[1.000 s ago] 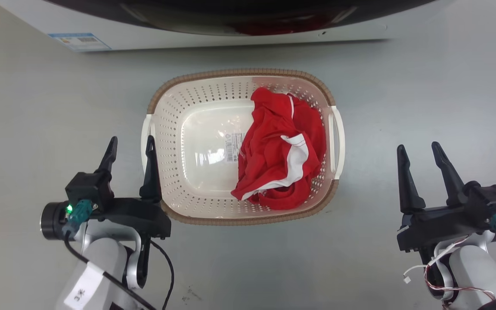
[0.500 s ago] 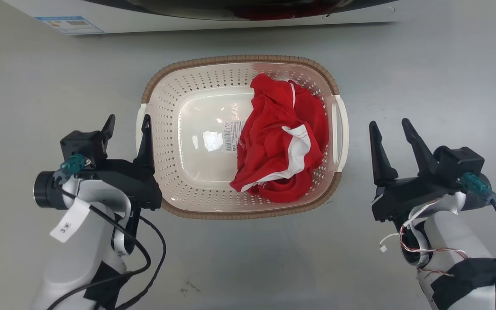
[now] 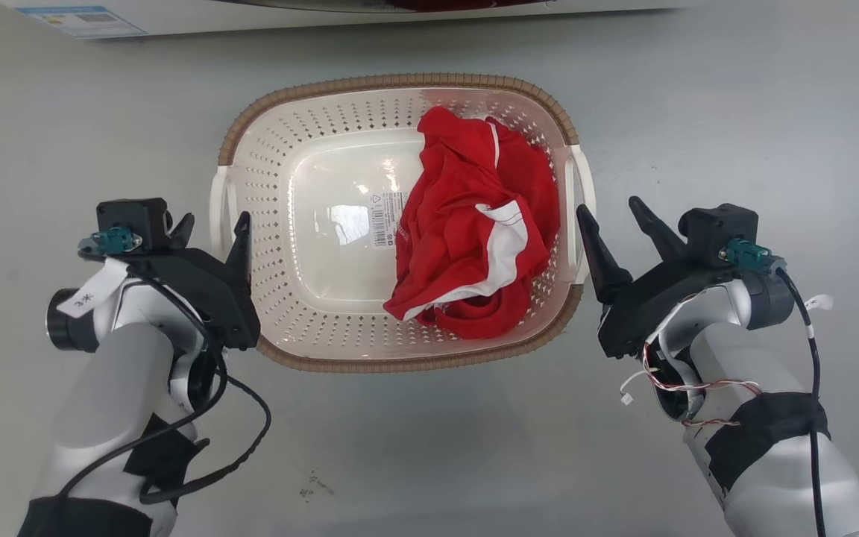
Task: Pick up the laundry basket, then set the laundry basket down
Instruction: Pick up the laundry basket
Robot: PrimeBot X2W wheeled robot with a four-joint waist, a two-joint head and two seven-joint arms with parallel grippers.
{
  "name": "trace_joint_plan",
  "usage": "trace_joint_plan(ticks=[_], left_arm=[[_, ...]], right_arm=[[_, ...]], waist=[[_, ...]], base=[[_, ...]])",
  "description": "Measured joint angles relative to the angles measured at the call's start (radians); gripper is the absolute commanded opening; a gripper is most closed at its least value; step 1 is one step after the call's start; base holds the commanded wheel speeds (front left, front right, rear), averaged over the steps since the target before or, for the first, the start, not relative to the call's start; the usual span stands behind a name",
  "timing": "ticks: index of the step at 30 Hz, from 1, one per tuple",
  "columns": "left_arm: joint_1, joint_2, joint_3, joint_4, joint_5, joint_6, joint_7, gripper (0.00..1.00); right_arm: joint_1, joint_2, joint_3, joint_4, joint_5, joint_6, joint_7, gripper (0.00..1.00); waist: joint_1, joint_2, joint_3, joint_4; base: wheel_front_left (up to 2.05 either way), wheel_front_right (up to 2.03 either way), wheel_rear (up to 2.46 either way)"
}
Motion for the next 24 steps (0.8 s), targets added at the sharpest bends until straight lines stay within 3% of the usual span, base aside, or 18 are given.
trace_joint_plan(ticks=[15, 16, 17, 24], left_arm=[[-0.109, 0.016, 0.026, 0.138, -0.042, -0.027, 0.086, 1.0], [-0.116, 0.015, 0.027, 0.143, -0.044, -0.031, 0.087, 0.56], [-0.123, 0.013, 0.027, 0.149, -0.048, -0.035, 0.09, 0.0], [-0.149, -0.018, 0.025, 0.184, -0.054, -0.052, 0.084, 0.0]], right_arm=[[-0.108, 0.012, 0.047, 0.147, 0.032, 0.036, 0.07, 1.0], [-0.113, 0.012, 0.049, 0.153, 0.036, 0.04, 0.07, 0.32], [-0.119, 0.012, 0.053, 0.159, 0.04, 0.045, 0.072, 0.0], [-0.141, 0.037, 0.059, 0.203, 0.063, 0.053, 0.067, 0.0]], waist=[[0.0, -0.0002, 0.1, -0.016], [0.0, -0.0001, 0.107, -0.016], [0.0, -0.0002, 0.113, -0.016], [-0.0002, -0.0004, 0.126, -0.014]], base=[[0.0, 0.0, 0.0], [0.0, 0.0, 0.0], [0.0, 0.0, 0.0], [0.0, 0.0, 0.0]])
